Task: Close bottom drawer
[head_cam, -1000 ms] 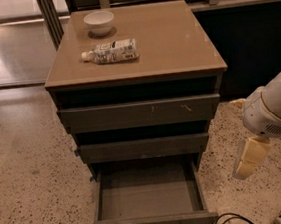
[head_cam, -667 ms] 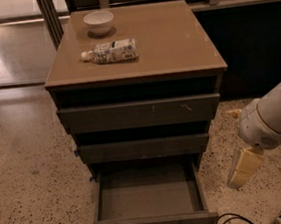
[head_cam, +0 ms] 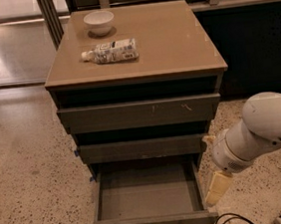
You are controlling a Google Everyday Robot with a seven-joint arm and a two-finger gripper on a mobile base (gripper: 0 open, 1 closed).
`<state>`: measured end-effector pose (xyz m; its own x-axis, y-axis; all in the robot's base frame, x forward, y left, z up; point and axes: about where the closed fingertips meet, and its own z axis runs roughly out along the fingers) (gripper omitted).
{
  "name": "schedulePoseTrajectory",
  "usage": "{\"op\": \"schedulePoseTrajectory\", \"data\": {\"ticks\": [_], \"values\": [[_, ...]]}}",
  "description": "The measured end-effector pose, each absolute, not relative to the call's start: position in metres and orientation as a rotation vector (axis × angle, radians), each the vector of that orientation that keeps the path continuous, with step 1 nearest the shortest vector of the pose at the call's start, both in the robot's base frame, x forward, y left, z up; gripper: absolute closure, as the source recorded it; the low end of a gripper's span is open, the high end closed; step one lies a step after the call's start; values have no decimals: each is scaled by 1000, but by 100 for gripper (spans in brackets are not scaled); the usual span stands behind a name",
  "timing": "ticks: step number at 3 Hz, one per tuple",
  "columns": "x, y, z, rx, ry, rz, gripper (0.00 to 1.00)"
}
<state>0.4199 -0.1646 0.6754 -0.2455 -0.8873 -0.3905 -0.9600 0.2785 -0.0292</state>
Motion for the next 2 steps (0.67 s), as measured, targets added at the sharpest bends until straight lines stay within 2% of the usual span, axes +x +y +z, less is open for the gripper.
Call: {"op": "schedulePoseTrajectory", "data": {"ticks": [2], "values": [[406,-155,588,-1633,2323,390,0]]}}
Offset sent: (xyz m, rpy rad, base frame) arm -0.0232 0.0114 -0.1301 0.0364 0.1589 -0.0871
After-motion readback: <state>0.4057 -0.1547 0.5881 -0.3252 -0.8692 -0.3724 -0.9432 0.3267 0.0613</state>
